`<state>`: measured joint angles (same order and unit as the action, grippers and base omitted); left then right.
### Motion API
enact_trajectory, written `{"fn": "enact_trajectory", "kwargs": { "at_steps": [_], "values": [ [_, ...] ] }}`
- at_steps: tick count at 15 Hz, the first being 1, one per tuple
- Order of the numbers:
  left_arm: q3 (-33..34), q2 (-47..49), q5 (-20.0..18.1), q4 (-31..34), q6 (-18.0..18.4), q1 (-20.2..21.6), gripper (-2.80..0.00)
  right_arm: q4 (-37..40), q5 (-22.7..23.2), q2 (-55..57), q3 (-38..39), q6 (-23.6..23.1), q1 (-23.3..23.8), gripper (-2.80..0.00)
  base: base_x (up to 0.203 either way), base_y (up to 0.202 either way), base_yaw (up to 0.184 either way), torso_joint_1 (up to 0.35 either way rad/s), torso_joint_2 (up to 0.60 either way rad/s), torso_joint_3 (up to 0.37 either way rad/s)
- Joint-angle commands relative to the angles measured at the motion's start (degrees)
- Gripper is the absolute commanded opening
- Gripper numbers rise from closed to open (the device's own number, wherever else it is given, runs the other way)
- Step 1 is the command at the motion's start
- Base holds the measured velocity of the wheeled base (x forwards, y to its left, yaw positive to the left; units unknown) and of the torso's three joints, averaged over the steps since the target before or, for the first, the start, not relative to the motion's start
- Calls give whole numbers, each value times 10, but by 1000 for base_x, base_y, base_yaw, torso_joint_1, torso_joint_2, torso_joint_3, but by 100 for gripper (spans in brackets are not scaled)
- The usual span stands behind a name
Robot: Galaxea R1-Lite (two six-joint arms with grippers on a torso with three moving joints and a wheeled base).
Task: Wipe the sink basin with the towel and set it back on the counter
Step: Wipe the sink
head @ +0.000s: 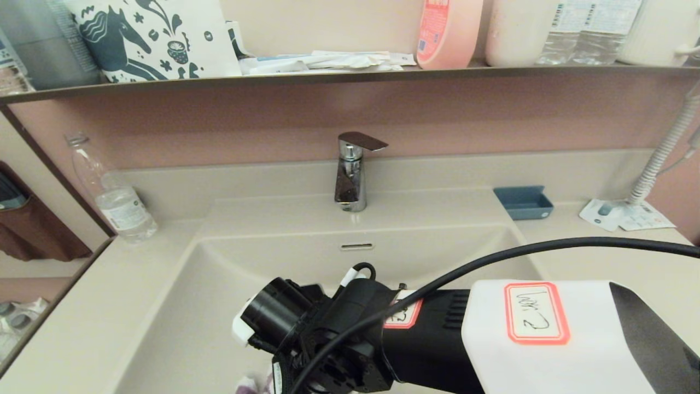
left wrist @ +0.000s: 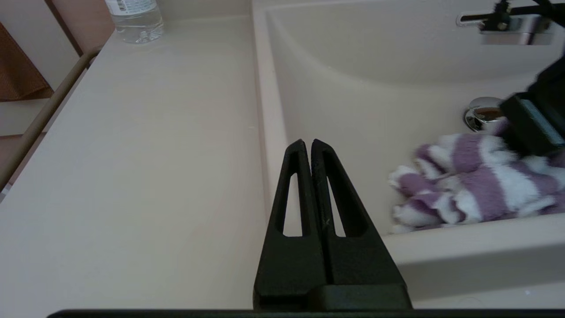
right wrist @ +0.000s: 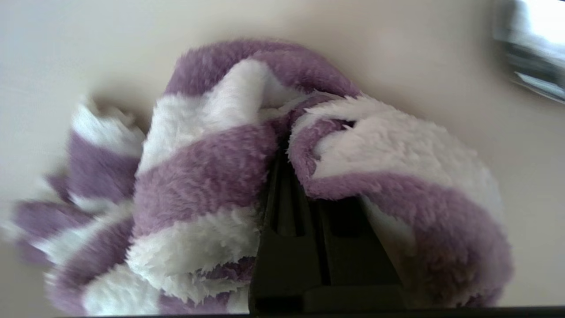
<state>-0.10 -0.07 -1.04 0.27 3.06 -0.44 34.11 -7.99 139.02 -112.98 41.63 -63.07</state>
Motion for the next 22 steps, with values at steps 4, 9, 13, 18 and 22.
{"fn": "enact_trajectory", "kwargs": {
  "at_steps": [4,9,13,18,22],
  "values": [
    [0,1,0,0,0,0,-280,-98,52,10,6,36,-2,-280,0,0,0,0,0,0],
    [0,1,0,0,0,0,-280,-20,-78,-32,75,23,19,-280,0,0,0,0,0,0],
    [0,1,0,0,0,0,-280,34,-139,-115,195,24,53,-280,0,0,0,0,0,0],
    [0,1,0,0,0,0,-280,38,-164,-230,325,38,103,-280,0,0,0,0,0,0],
    [0,1,0,0,0,0,-280,40,-168,-314,422,56,92,-280,0,0,0,0,0,0]
  ]
}}
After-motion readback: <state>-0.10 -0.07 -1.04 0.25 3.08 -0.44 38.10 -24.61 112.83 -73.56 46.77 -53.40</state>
